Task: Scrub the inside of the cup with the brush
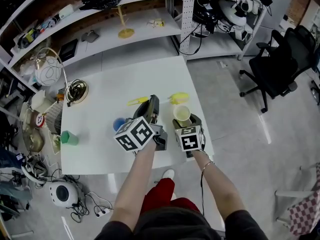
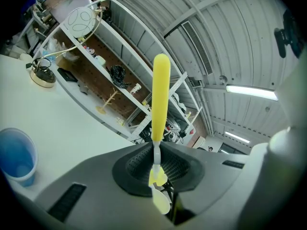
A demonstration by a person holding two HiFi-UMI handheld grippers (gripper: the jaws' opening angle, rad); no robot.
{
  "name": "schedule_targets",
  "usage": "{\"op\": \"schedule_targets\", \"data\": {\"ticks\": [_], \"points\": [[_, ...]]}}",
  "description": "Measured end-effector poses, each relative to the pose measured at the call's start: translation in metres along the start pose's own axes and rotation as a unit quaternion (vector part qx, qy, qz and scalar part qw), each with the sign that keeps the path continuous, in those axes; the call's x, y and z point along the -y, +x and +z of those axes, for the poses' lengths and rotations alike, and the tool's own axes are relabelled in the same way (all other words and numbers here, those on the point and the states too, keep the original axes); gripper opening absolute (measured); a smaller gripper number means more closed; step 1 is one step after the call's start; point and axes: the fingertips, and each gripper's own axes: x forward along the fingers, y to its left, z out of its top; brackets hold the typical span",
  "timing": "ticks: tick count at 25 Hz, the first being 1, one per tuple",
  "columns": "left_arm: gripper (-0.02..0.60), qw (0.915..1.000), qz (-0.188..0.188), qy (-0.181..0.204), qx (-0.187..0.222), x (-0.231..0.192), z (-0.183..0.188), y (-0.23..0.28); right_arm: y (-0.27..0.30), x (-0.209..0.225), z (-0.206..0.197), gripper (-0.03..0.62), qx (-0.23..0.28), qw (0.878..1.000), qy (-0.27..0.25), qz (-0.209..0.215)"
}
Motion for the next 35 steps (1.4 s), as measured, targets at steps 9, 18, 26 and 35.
{"op": "schedule_targets", "data": {"ticks": [9, 18, 26, 35], "points": [[0.04, 0.9998, 0.001, -0.005, 0.018, 0.004, 0.011, -0.015, -0.023, -0.003, -0.001, 0.282, 0.018, 1.0, 0.0, 0.006], [0.041, 0.9993, 0.0, -0.003, 0.037, 0.017, 0.021, -0.04, -0.062, -0.014, 0.005, 0.282, 0.038, 0.999, 0.013, 0.006], [0.041, 0.9987, -0.012, 0.005, 0.05, 0.037, 0.025, -0.067, -0.097, -0.024, 0.01, 0.279, 0.061, 0.998, 0.006, 0.01], [0.04, 0.9978, -0.023, 0.009, 0.062, 0.056, 0.026, -0.095, -0.131, -0.028, 0.014, 0.177, 0.092, 0.996, -0.003, -0.004]]}}
